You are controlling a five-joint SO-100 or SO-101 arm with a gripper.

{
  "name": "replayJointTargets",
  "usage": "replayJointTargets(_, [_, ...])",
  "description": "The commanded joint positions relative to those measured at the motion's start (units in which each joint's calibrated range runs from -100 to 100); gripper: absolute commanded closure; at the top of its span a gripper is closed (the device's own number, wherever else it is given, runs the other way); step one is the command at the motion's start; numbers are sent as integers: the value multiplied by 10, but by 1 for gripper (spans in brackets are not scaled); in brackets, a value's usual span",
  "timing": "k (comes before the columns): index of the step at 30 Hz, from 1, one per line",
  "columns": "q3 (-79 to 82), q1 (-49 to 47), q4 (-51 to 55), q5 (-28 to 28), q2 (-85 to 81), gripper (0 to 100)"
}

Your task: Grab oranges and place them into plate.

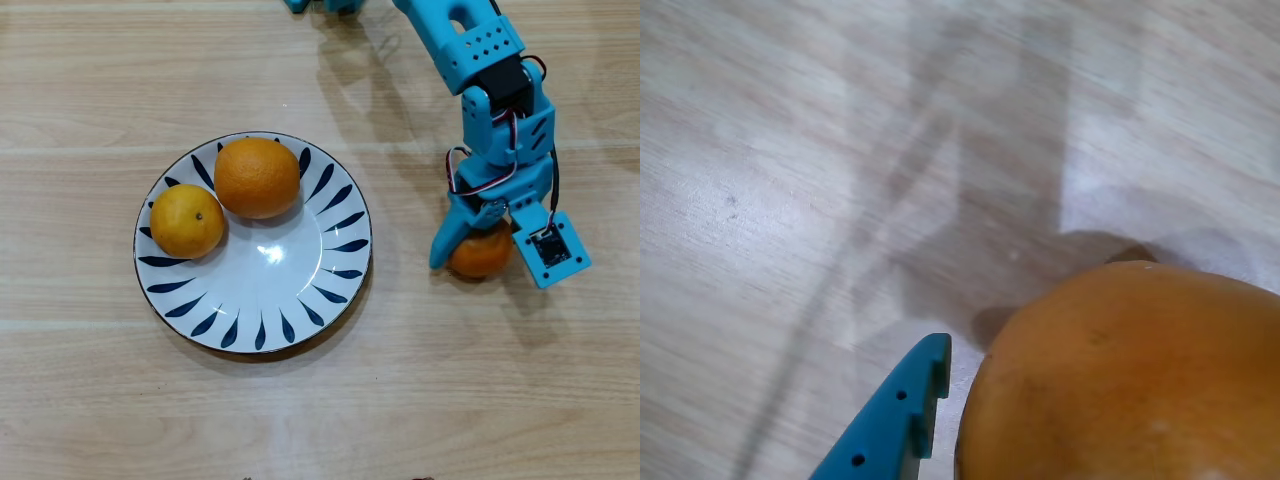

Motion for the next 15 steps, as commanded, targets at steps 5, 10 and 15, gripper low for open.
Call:
replayJointTargets(5, [-2,-2,-8,0,-36,72])
replayJointTargets(10, [6,-2,-8,0,-38,72])
replayJointTargets(15, [6,-4,-8,3,-47,72])
